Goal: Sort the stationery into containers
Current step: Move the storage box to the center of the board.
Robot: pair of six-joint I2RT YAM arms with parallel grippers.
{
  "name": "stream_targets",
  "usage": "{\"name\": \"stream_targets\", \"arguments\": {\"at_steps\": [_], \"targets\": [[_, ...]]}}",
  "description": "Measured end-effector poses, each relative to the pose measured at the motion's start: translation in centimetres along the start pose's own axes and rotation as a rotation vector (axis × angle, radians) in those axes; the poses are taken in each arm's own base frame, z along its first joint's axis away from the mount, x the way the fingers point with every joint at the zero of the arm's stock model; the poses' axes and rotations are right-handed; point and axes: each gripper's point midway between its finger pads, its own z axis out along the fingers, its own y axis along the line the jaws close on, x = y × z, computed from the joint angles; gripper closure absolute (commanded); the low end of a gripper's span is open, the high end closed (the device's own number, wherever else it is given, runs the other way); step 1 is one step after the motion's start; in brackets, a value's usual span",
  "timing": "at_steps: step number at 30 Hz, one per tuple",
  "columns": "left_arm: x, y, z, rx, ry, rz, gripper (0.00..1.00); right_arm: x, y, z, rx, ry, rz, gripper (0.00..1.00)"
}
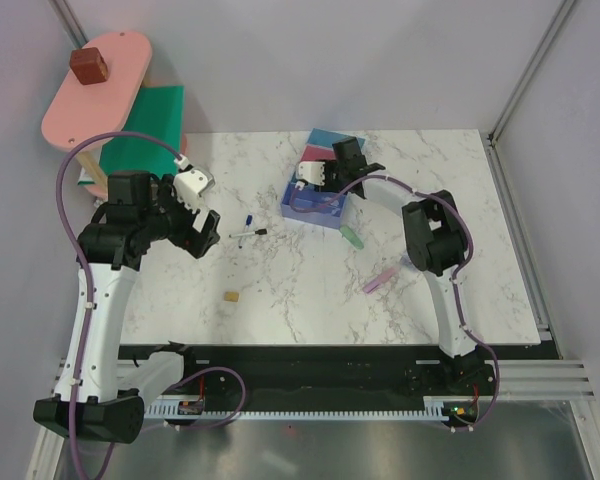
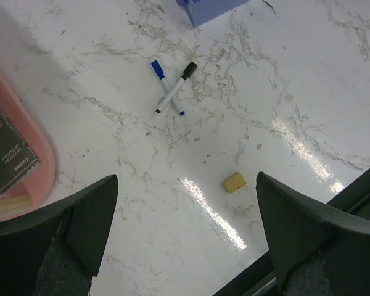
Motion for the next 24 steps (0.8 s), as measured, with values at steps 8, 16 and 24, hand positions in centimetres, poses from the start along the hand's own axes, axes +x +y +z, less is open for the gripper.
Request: {"name": "stream_targets", "arguments": {"at_steps": [8,16,24], "targets": [[-0.1,-0.3,0.2,0.018,-0.004,-0.025,0.00,-2.0,-0.4,0.4,0.035,-0.007,-0.106,0.45],[-0.2,-0.4,0.0,0.015,-0.009,-0.028,0.00,-5.5,-4.3,1.5,0.239,-0.053,-0.184,0.22],[-0.3,-0.5,-0.4,0.009,-0.021,-0.029,0.00,-7.3,-8.5,-0.4,0.453,-0.056,-0.100,0.12]]}}
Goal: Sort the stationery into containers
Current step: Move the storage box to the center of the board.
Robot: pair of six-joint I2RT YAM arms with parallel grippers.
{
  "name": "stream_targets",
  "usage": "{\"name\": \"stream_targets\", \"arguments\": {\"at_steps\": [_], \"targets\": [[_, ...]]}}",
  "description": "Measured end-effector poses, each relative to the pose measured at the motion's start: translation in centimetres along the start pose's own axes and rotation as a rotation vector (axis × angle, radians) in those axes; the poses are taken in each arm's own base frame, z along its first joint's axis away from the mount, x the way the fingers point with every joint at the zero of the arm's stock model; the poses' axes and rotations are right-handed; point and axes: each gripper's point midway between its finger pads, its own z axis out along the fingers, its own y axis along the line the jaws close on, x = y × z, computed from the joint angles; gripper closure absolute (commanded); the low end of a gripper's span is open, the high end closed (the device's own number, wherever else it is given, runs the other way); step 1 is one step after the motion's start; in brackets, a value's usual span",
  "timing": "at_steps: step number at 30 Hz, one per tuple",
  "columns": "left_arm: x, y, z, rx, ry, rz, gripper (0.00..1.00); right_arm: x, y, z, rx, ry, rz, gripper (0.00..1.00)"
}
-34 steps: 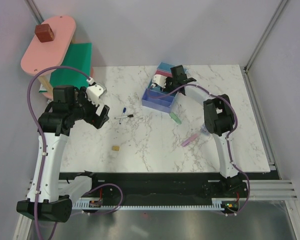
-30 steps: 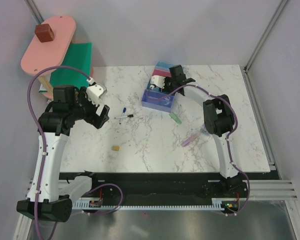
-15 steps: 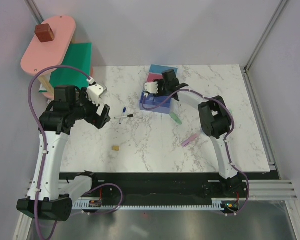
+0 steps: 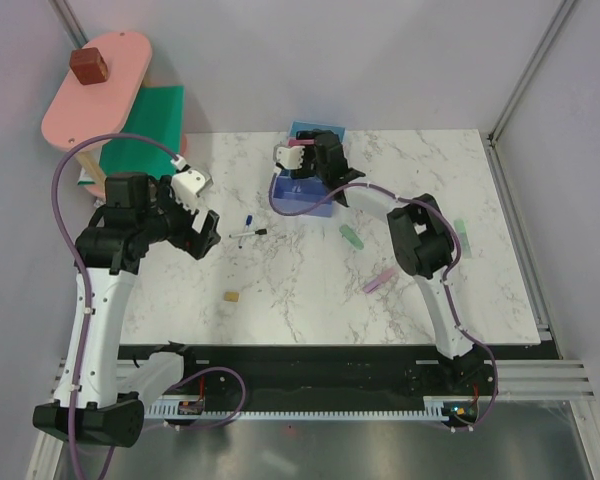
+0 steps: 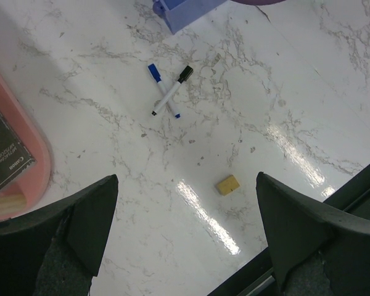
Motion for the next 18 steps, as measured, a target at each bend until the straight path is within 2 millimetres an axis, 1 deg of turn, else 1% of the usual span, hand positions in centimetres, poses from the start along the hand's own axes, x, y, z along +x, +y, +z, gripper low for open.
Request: {"name": "stream_targets", "arguments": {"at_steps": [2,4,7,8,11,13,14,15,16,18], "targets": [[-0.1,-0.1,-0.2,-0.001,-0.005,0.000,0.00,0.2,-1.0,-0.8,0.017,0.030,0.054,0.10],[-0.3,-0.2,-0.5,0.000,-0.011,0.002,0.00,0.3,-1.9,-2.1,0.007,0.061,0.121,0.10],[-0.9,-0.4,-1.0,0.001,-0.032,0.011,0.00,0.0,-3.5,-5.6,-0.048,0.106,0.270,0.09],[-1.0,-0.4,-1.2,-0.001,-0.037,0.014,0.00,-0.3,-4.0,-7.1,-0.075,0.118,0.326,0.09],[-1.5,-0.4,-1.7,-0.008,-0.050,0.022,0.00,-1.7,-4.6,-11.5,-0.177,0.124,0.471,0.08],[-1.8,-0.4,-1.9,-0.010,-0.058,0.027,0.00,-2.5,-4.3,-14.1,-0.247,0.129,0.552,0.08],[-1.9,-0.4,-1.9,-0.011,-0.061,0.029,0.00,-2.7,-4.0,-14.9,-0.269,0.132,0.577,0.08],[-2.1,-0.4,-2.0,-0.010,-0.064,0.030,0.00,-2.8,-3.3,-15.6,-0.298,0.136,0.606,0.08],[-2.2,-0.4,-2.0,-0.009,-0.068,0.032,0.00,-2.9,-2.3,-16.2,-0.335,0.148,0.635,0.08],[-2.4,-0.4,-2.1,-0.007,-0.072,0.033,0.00,-2.7,-0.3,-16.6,-0.394,0.174,0.675,0.08]]}}
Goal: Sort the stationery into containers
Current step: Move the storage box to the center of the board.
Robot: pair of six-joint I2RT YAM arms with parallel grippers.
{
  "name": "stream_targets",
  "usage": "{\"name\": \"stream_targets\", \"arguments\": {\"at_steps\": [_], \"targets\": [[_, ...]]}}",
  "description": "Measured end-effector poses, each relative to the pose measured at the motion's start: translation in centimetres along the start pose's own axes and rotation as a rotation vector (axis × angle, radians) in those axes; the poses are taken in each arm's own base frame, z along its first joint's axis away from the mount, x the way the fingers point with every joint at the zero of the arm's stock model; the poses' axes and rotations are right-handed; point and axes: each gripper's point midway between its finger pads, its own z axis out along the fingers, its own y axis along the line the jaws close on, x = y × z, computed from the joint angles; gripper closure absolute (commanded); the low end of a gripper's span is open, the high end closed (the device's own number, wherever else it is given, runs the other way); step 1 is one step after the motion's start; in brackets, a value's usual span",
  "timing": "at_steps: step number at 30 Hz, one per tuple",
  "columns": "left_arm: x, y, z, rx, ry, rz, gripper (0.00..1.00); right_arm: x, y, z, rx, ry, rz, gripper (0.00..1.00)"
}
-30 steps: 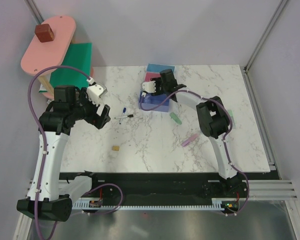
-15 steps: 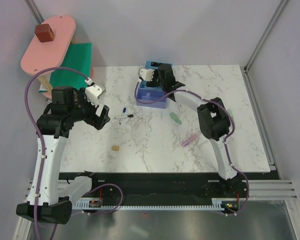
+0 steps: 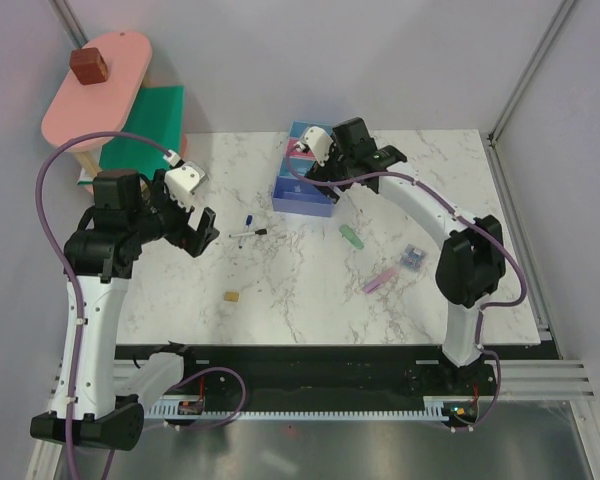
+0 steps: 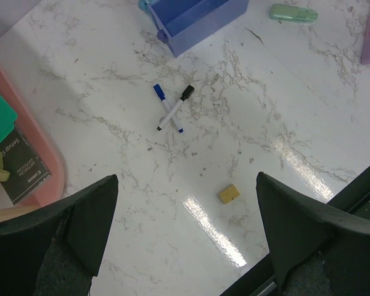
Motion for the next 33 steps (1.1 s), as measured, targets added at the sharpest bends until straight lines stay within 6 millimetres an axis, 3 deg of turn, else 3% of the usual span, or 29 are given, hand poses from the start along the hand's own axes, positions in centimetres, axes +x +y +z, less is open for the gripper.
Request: {"name": "stream_targets", "arguments": {"at_steps": [6,12,26,33], "targets": [[0.0,0.0,0.1,0.004,0.001,-0.001,0.00,4.4,4.1,4.2,-0.143,0.126,0.115,0.08],[-0.1,-0.1,0.0,0.007,-0.005,0.001,0.00,7.0,5.5,7.4,-0.171,0.192,0.166,0.09],[0.0,-0.1,0.2,0.008,-0.001,0.007,0.00,5.6,4.5,8.1,-0.137,0.140,0.211,0.10],[0.1,0.0,0.3,0.010,0.002,0.006,0.00,4.9,1.2,7.7,0.027,0.062,0.292,0.10]]}}
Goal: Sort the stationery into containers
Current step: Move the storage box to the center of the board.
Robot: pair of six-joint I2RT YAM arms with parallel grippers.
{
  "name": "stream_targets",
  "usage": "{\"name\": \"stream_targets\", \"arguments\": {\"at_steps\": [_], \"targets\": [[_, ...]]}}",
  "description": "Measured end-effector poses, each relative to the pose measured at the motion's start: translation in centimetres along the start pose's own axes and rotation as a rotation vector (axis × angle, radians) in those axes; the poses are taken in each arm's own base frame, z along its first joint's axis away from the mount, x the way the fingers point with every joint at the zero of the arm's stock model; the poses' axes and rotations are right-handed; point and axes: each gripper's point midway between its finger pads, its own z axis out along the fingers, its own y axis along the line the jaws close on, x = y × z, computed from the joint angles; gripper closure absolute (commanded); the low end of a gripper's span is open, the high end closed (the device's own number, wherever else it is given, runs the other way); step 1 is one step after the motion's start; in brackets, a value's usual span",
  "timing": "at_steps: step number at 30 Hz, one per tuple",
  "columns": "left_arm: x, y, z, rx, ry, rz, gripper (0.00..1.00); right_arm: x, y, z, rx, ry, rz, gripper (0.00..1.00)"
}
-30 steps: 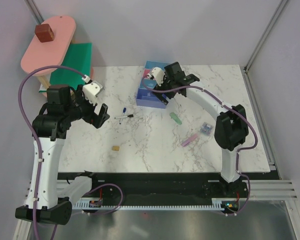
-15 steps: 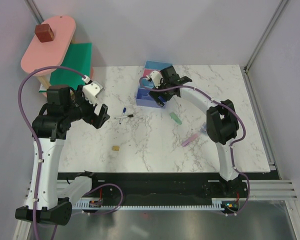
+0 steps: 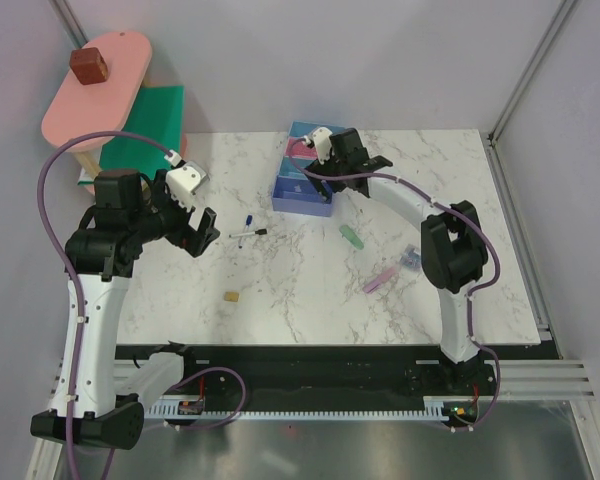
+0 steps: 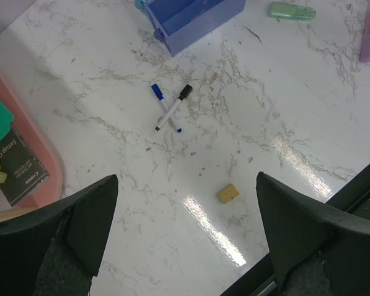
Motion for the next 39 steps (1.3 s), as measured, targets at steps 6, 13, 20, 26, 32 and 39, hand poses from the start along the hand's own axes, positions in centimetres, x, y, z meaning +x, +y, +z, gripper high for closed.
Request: {"name": "stream_targets", "arguments": {"at_steps": [6,13,20,26,32,39], "targets": [[0.0,0.0,0.0,0.000,0.000,0.000,0.00,-1.3,-3.0,0.1,0.131,-0.060,0.025,0.10],[0.0,0.0,0.0,0.000,0.000,0.002,0.00,2.2,-2.8,1.2,0.156,0.008,0.022,0.09],[0.1,0.1,0.3,0.005,0.008,0.002,0.00,3.4,-3.3,1.4,0.200,0.026,0.015,0.08],[0.4,0.2,0.7,0.014,0.021,0.000,0.00,5.4,-6.4,1.1,0.304,0.068,0.010,0.08],[0.5,0.1,1.3,0.040,0.028,-0.010,0.00,8.2,-11.8,-0.3,0.407,0.128,0.019,0.07],[0.2,-0.1,1.7,0.061,0.017,-0.011,0.00,10.8,-17.1,-1.7,0.488,0.213,-0.016,0.06]]}}
